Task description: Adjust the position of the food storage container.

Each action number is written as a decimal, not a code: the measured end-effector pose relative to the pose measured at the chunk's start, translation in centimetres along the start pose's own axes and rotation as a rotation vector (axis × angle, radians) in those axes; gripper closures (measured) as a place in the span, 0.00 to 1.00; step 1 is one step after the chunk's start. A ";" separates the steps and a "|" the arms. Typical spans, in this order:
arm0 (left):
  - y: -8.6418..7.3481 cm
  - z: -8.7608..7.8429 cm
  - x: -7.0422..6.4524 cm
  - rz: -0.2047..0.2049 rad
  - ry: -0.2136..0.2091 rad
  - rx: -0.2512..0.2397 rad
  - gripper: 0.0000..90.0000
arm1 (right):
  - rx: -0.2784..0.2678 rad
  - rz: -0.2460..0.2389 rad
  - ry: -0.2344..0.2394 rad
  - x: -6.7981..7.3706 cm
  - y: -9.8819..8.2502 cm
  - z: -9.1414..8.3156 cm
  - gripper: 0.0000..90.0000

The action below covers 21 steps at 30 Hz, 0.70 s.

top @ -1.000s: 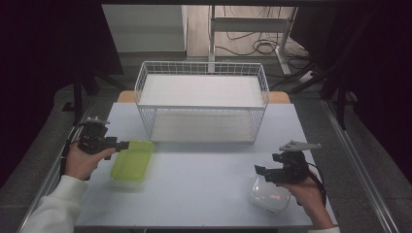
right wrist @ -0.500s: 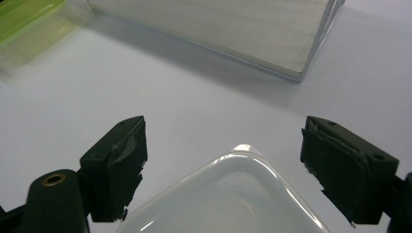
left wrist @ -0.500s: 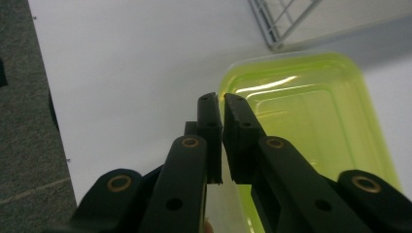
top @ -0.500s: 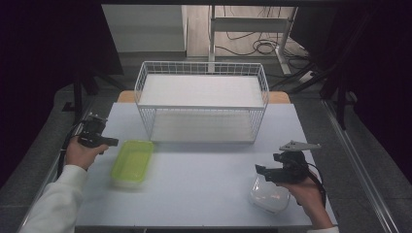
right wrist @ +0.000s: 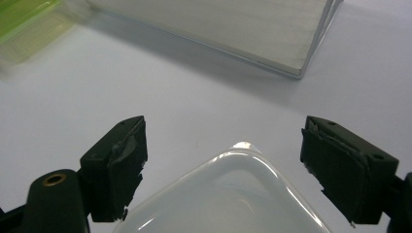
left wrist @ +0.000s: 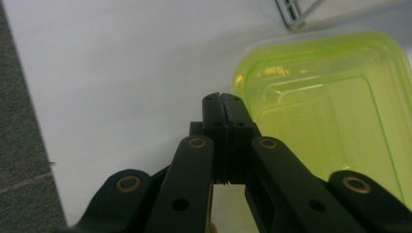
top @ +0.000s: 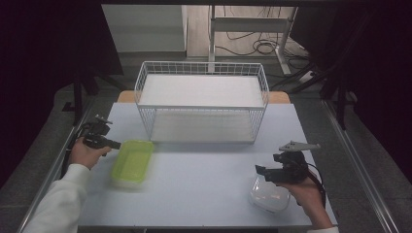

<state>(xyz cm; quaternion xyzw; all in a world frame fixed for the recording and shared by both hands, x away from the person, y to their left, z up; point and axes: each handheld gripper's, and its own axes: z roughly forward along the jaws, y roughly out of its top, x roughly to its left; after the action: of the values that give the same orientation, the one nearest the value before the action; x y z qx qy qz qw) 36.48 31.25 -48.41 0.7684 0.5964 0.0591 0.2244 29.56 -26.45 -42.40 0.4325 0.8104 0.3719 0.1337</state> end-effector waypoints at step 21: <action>0.5 2.7 -6.7 0.136 -0.167 0.004 1.00 | 0.010 -0.006 0.000 0.2 0.0 0.1 0.19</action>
<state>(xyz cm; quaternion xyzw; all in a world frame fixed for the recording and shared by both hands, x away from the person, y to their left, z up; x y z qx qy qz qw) 35.99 24.10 -49.43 0.8097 0.5223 0.0086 0.2674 29.53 -26.24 -42.47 0.4309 0.8134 0.3675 0.1327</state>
